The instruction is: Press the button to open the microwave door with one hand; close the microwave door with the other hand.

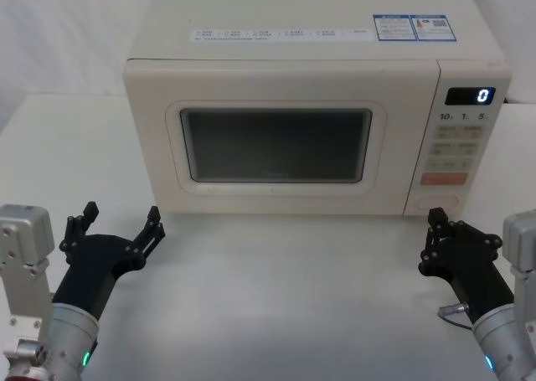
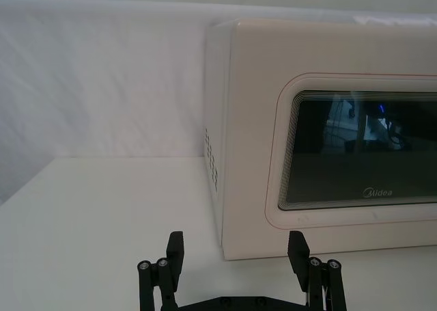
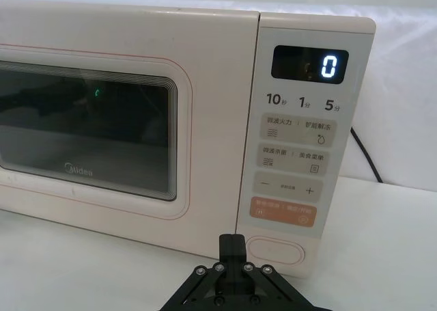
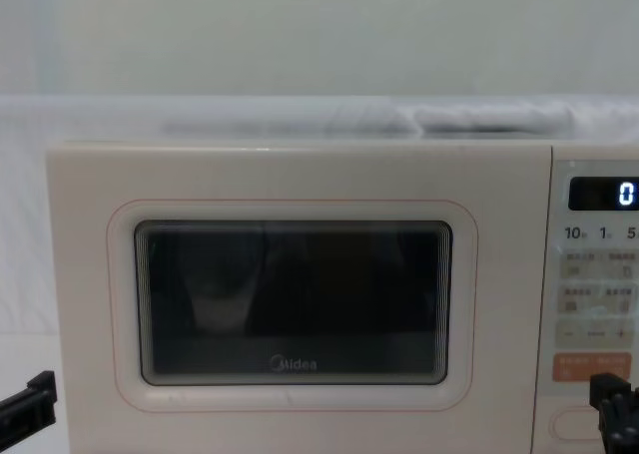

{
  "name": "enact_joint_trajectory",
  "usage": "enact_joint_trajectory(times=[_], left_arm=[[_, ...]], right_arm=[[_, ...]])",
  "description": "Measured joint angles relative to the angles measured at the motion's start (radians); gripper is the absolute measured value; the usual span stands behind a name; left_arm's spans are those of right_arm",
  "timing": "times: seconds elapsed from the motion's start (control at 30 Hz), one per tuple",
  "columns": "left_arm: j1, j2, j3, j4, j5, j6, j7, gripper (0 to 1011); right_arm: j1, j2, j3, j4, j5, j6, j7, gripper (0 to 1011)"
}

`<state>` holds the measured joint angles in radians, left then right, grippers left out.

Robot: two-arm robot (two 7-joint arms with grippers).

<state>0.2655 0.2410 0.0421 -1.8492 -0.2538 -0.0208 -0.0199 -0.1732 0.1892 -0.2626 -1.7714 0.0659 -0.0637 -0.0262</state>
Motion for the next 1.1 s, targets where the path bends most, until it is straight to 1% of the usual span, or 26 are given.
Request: enact_joint_trajectory(times=[0.4, 0.53, 0.87, 0.97, 1.1], left_arm=[[0.000, 0.000, 0.000, 0.000, 0.000, 0.000, 0.000, 1001], [0.000, 0.000, 0.000, 0.000, 0.000, 0.000, 0.000, 1001], [0.000, 0.000, 0.000, 0.000, 0.000, 0.000, 0.000, 1001], [0.000, 0.000, 0.000, 0.000, 0.000, 0.000, 0.000, 1001], [0.000, 0.000, 0.000, 0.000, 0.000, 0.000, 0.000, 1001]], right_arm=[[0.000, 0.000, 0.000, 0.000, 0.000, 0.000, 0.000, 0], [0.003, -0.005, 0.003, 0.000, -0.002, 0.010, 0.011, 0], [0.007, -0.025, 0.037, -0.014, -0.014, 0.084, 0.041, 0], [0.009, -0.029, 0.048, -0.018, -0.008, 0.097, 0.051, 0], [0.020, -0.034, 0.072, -0.022, 0.015, 0.130, 0.084, 0]])
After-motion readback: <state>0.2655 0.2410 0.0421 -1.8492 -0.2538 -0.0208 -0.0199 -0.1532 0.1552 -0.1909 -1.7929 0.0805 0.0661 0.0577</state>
